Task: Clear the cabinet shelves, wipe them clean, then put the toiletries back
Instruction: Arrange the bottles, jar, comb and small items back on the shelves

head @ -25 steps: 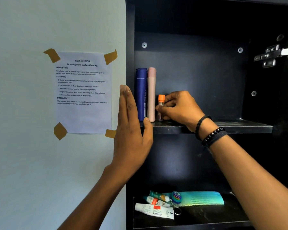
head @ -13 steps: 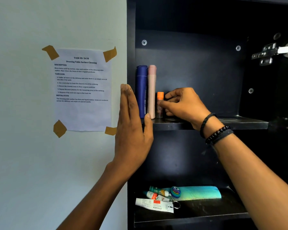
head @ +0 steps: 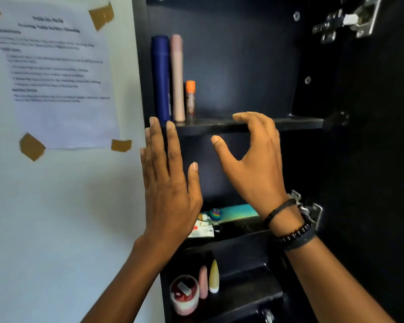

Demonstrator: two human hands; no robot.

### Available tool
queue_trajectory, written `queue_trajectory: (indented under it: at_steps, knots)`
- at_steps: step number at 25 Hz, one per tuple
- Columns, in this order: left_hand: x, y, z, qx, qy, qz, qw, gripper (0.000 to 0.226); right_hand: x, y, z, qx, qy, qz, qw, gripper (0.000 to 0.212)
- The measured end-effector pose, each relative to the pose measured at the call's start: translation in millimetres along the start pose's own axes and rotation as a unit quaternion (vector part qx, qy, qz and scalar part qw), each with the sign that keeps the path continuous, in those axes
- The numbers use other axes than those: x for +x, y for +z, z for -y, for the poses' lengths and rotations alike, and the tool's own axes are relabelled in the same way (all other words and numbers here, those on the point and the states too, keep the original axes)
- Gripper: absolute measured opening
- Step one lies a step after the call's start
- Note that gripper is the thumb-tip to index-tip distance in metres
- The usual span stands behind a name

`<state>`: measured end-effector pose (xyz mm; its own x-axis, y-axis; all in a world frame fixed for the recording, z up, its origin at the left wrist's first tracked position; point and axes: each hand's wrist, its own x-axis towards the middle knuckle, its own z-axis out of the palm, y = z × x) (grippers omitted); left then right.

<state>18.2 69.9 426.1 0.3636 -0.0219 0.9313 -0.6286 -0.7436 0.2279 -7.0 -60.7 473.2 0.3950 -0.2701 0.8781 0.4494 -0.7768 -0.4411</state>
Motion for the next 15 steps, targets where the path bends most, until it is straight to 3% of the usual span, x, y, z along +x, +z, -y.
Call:
queue_trajectory:
  at_steps: [6, 9, 12, 15]
  knots:
    - [-92, 5, -29, -0.059, -0.035, 0.097, 0.993, 0.064, -112, -29, -33, -0.01, 0.109, 0.01, 0.994, 0.048]
    - [-161, 7, -50, -0.066, -0.07, 0.173, 0.98, 0.062, -196, -53, -70, -0.044, 0.185, 0.055, 0.98, 0.051]
    - [-235, 10, -74, -0.078, -0.092, 0.266, 0.956, 0.061, -287, -87, -106, -0.074, 0.288, 0.122, 0.947, 0.054]
    - [-299, 13, -99, -0.071, -0.11, 0.345, 0.929, 0.063, -362, -127, -133, -0.083, 0.433, 0.18, 0.879, 0.061]
